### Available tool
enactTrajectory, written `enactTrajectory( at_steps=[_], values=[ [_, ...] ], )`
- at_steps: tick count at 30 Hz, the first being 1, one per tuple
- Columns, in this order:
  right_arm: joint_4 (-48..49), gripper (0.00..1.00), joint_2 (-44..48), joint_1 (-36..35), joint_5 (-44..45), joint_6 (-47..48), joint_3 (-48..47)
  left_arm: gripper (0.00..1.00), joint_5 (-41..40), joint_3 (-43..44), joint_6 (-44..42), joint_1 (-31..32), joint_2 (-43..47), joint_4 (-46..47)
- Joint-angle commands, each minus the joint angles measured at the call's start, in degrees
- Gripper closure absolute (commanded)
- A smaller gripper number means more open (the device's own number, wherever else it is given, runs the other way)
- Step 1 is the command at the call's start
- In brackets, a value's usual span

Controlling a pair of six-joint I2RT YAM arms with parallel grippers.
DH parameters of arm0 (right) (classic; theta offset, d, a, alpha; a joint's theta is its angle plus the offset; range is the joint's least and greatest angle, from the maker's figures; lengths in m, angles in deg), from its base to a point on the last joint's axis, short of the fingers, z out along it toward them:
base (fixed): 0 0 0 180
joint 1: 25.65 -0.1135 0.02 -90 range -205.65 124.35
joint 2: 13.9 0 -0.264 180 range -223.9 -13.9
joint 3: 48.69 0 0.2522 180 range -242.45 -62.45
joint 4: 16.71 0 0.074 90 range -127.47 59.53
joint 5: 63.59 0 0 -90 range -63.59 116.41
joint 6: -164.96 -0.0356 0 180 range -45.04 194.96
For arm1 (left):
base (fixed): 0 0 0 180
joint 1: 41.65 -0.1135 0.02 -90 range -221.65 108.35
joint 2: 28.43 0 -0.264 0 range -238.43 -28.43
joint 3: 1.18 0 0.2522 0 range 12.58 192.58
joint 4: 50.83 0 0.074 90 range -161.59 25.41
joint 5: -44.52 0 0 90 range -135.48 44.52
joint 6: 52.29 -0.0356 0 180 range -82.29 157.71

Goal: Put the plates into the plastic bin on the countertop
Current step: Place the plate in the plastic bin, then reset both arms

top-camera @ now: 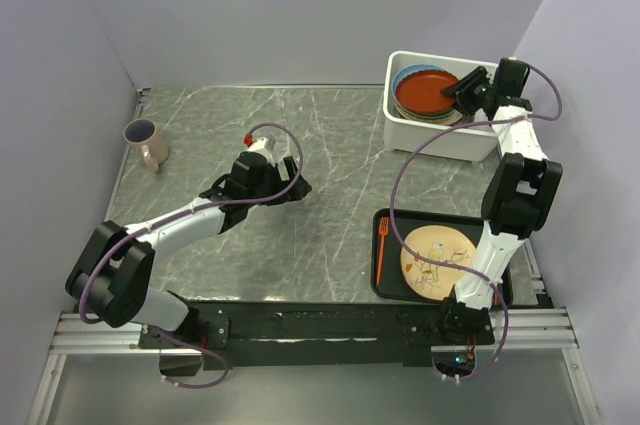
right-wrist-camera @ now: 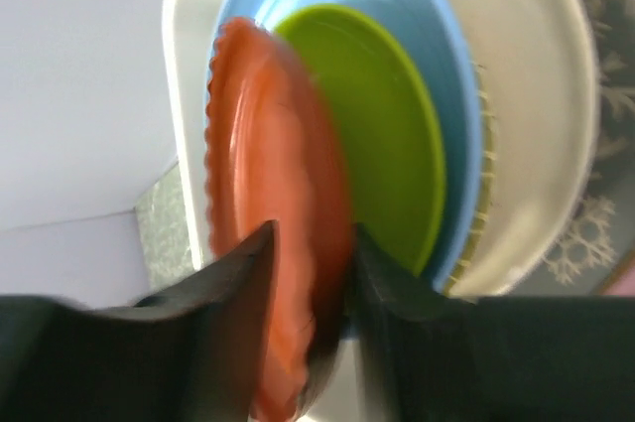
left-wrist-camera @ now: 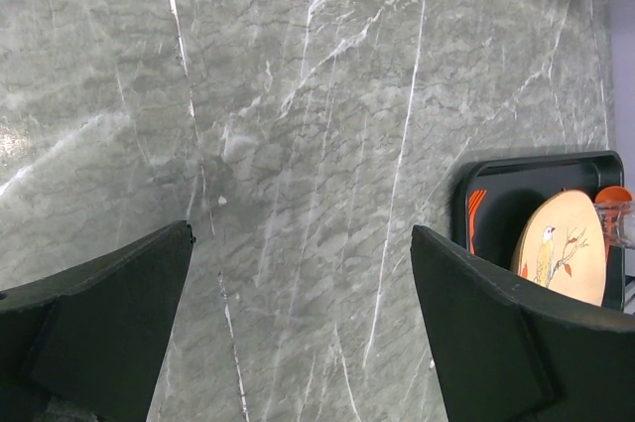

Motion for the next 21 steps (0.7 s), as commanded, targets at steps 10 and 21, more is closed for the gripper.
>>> enactTrajectory(
  at_steps=[10, 21],
  values=[
    [-10.8, 0.13, 4.7, -2.9, 21.3, 9.4, -5.9, 0.01, 3.5, -1.1, -0.5, 0.2, -0.1, 5.1],
    [-5.2, 0.01, 16.6, -5.4, 28.3, 10.0, 6.8, 0.01, 1.3, 0.0, -1.7, 0.2, 1.3, 3.5]
  ],
)
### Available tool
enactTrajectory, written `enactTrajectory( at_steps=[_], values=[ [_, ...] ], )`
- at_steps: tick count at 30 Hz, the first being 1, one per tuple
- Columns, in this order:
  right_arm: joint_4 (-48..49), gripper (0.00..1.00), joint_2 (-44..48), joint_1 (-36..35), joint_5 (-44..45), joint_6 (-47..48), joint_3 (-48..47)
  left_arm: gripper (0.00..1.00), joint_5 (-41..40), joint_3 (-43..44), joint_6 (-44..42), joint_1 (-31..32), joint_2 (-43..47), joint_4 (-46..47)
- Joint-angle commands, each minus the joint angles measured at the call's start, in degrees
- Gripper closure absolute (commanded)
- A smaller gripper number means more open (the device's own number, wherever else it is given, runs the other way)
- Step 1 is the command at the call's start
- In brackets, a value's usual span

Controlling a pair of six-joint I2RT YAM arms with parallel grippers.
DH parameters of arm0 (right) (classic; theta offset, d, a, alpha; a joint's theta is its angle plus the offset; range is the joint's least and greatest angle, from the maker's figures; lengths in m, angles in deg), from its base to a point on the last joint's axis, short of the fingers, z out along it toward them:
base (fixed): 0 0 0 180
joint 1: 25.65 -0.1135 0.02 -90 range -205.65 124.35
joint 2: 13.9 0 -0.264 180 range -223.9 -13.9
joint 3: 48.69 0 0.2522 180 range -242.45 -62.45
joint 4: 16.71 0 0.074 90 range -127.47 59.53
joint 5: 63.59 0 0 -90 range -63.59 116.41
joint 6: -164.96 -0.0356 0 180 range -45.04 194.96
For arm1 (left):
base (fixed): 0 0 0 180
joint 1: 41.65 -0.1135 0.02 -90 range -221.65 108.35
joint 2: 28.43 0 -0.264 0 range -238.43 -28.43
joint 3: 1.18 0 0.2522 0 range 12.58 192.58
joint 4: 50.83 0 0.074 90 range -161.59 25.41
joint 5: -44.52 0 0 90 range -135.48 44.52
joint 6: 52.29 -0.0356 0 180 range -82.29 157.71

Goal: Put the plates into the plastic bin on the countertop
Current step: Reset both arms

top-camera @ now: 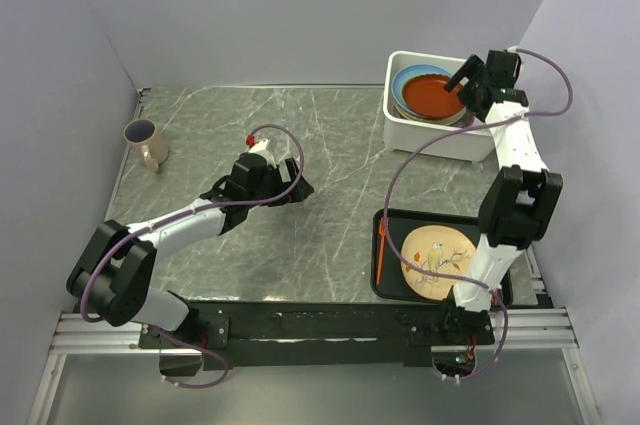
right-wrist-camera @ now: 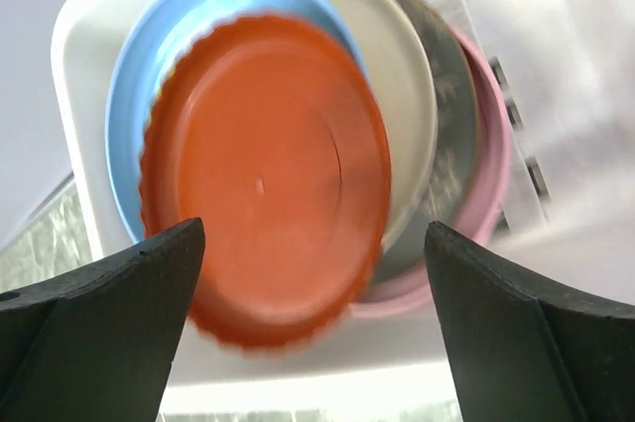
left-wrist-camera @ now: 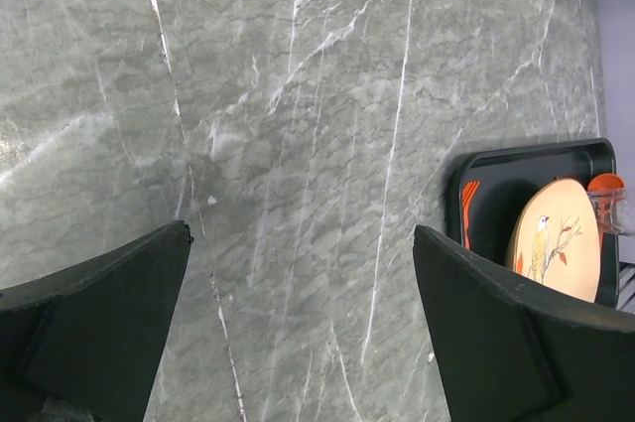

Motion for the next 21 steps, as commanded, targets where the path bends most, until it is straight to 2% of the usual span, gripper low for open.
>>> enactTrajectory(
  at_steps=[1, 5, 15, 21],
  values=[
    [6.5, 0.00, 11.2, -1.1, 2.3, 0.0, 9.8, 0.01, -0.6, 1.1, -1.4, 0.2, 2.0, 1.4],
    [11.4, 0.00, 21.9, -5.2, 3.3, 0.2, 21.4, 0.01, -1.9, 1.6, -1.8, 0.2, 2.3, 0.4],
    [15.1, 0.00, 39.7, -19.0, 9.4, 0.6, 39.3, 0.01, -3.1, 1.6, -1.7, 0.2, 3.6, -1.3],
    [18.1, 0.00, 49.2, -21.4, 7.0, -2.9, 52.2, 0.01, -4.1, 1.2, -1.8, 0.2, 4.4, -1.4]
  ],
)
